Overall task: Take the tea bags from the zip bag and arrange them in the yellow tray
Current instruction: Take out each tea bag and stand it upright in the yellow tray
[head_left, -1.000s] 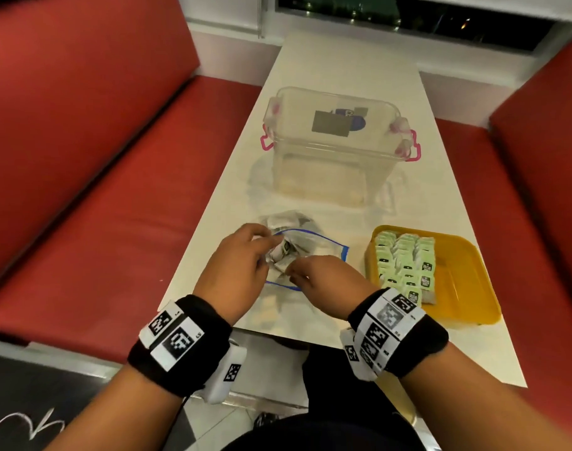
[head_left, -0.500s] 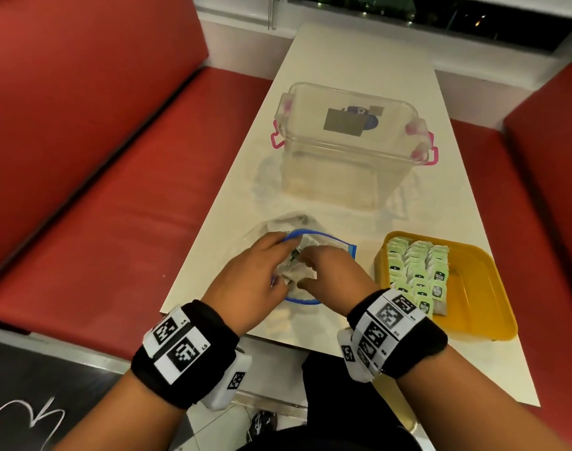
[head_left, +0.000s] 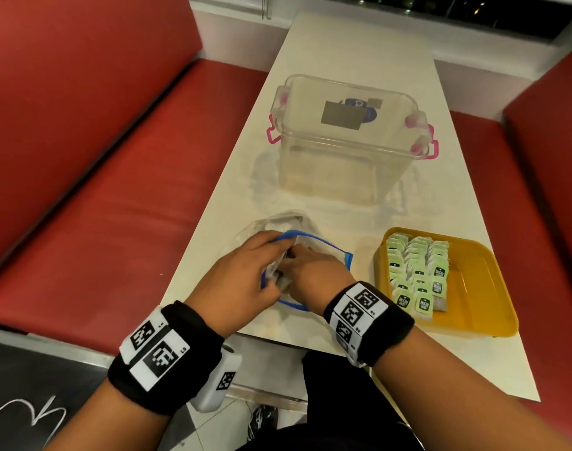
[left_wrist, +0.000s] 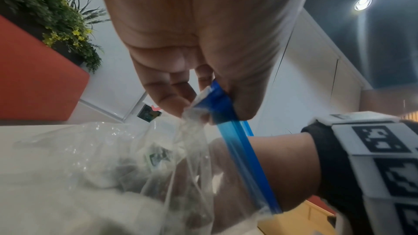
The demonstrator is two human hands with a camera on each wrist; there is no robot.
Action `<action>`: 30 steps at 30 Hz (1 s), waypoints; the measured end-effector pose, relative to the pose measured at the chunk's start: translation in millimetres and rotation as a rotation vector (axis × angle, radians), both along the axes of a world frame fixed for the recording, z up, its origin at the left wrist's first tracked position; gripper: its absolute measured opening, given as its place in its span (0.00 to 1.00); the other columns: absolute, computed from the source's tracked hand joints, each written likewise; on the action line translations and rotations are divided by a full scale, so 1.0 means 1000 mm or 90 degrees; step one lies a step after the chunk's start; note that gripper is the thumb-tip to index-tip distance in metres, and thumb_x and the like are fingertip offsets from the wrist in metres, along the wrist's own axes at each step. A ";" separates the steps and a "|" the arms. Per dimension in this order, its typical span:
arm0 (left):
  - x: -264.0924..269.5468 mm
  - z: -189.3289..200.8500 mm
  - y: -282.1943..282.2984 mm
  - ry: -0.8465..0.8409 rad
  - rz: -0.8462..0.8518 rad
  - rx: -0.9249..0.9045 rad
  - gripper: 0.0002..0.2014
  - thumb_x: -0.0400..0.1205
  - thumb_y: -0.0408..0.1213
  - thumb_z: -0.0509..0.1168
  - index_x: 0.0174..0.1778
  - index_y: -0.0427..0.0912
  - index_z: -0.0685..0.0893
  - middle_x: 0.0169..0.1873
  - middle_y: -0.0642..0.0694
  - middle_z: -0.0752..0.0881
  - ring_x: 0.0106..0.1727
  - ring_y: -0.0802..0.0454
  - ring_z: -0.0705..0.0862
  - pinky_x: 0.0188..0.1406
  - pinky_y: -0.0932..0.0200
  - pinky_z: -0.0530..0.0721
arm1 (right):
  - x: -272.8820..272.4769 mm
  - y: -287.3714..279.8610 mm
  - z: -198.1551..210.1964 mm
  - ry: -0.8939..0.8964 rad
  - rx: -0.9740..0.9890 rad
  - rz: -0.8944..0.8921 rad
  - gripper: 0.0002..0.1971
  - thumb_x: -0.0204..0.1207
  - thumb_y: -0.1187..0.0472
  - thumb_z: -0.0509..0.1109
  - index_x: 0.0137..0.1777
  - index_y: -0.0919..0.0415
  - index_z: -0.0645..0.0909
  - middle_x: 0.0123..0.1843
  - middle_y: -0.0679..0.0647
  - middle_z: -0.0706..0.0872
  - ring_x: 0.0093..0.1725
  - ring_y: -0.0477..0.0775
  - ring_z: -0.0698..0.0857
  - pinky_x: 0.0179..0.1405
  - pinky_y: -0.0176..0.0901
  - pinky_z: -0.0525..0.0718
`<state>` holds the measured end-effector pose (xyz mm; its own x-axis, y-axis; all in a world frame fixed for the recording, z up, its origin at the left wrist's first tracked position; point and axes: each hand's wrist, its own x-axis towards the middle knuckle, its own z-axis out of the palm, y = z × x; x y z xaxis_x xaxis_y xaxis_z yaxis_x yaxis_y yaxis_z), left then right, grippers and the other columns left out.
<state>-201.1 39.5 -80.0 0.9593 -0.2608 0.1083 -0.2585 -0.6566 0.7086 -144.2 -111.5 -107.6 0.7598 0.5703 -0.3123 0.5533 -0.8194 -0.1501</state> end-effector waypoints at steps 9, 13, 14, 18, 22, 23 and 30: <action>-0.001 -0.004 0.005 0.000 0.025 0.013 0.33 0.73 0.27 0.64 0.76 0.52 0.74 0.67 0.61 0.73 0.44 0.76 0.75 0.44 0.73 0.74 | -0.007 -0.003 0.011 -0.032 0.093 -0.011 0.16 0.78 0.67 0.60 0.62 0.57 0.81 0.55 0.56 0.84 0.53 0.59 0.84 0.42 0.41 0.71; 0.001 -0.001 0.004 -0.008 0.054 0.026 0.33 0.74 0.29 0.64 0.77 0.54 0.72 0.69 0.60 0.71 0.39 0.67 0.77 0.46 0.62 0.81 | -0.010 -0.010 0.033 0.020 0.188 -0.063 0.11 0.79 0.65 0.63 0.56 0.56 0.84 0.47 0.55 0.87 0.45 0.57 0.84 0.39 0.42 0.73; 0.002 0.000 0.004 -0.010 0.061 0.032 0.32 0.75 0.30 0.64 0.77 0.54 0.72 0.70 0.59 0.70 0.39 0.64 0.79 0.46 0.60 0.82 | -0.011 -0.015 0.041 0.035 0.220 -0.082 0.10 0.80 0.63 0.63 0.55 0.57 0.85 0.45 0.54 0.87 0.43 0.55 0.82 0.37 0.41 0.74; 0.003 0.005 0.003 -0.040 0.081 0.025 0.22 0.81 0.37 0.61 0.71 0.55 0.77 0.73 0.57 0.69 0.53 0.55 0.82 0.52 0.59 0.78 | -0.009 -0.038 0.071 0.080 0.341 -0.173 0.09 0.77 0.61 0.67 0.55 0.55 0.84 0.43 0.48 0.87 0.41 0.49 0.84 0.40 0.37 0.79; 0.008 0.021 -0.009 -0.104 0.114 -0.088 0.17 0.78 0.42 0.52 0.59 0.52 0.82 0.69 0.55 0.74 0.70 0.58 0.72 0.65 0.65 0.68 | -0.005 -0.057 0.094 0.268 0.577 -0.286 0.08 0.78 0.69 0.69 0.56 0.63 0.81 0.48 0.64 0.89 0.41 0.60 0.91 0.41 0.51 0.91; 0.009 0.027 -0.015 -0.115 0.119 -0.136 0.16 0.79 0.39 0.53 0.58 0.50 0.82 0.66 0.54 0.76 0.69 0.62 0.73 0.65 0.69 0.69 | -0.006 -0.060 0.100 0.312 0.640 -0.310 0.07 0.78 0.72 0.68 0.55 0.67 0.80 0.49 0.69 0.88 0.41 0.63 0.91 0.40 0.52 0.91; 0.026 0.054 -0.054 0.093 0.061 -0.405 0.14 0.85 0.39 0.62 0.67 0.49 0.78 0.60 0.53 0.85 0.58 0.59 0.85 0.56 0.59 0.84 | -0.005 -0.066 0.118 0.342 0.838 -0.363 0.09 0.79 0.72 0.67 0.57 0.73 0.75 0.52 0.73 0.85 0.44 0.62 0.89 0.39 0.49 0.90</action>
<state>-175.2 -14.5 -26.3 0.9916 -0.1020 0.0799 -0.0913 -0.1126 0.9894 -149.5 -177.1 10.2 0.9327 0.3343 -0.1357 -0.1343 -0.0273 -0.9906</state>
